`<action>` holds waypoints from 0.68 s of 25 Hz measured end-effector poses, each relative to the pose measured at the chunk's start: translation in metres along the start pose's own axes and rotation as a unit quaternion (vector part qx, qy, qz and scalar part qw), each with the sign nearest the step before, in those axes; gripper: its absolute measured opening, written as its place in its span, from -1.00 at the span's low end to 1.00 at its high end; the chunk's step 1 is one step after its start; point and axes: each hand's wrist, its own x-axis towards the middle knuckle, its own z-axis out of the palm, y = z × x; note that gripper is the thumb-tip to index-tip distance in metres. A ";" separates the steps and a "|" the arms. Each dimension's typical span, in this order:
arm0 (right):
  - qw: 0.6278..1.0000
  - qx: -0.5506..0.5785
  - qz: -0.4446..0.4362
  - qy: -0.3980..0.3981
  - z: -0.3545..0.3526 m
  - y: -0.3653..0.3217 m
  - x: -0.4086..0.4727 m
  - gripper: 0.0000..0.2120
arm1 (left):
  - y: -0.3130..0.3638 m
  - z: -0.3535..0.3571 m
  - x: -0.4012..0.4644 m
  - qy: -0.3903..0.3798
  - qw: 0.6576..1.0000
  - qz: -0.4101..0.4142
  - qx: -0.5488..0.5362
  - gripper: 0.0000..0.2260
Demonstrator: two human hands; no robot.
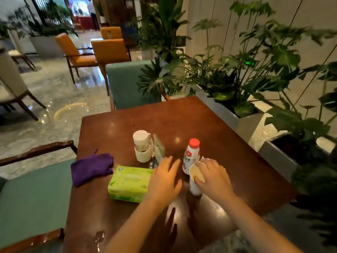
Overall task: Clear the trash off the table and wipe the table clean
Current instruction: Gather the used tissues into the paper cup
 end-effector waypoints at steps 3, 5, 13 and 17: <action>0.999 0.004 0.013 -0.043 0.031 0.024 -0.021 -0.62 | 0.014 0.037 -0.011 -0.094 0.995 0.023 0.012 -0.37; 0.996 0.009 0.012 -0.084 0.043 0.038 -0.030 -0.57 | 0.021 0.054 -0.013 -0.149 0.988 0.046 0.024 -0.32; 0.993 0.082 -0.080 0.015 0.058 0.079 -0.037 -0.81 | 0.036 0.085 -0.017 -0.146 0.987 0.025 -0.056 -0.38; 0.983 0.159 -0.080 0.054 0.059 0.081 -0.043 -0.85 | 0.044 0.100 -0.026 -0.060 0.952 -0.156 -0.256 -0.09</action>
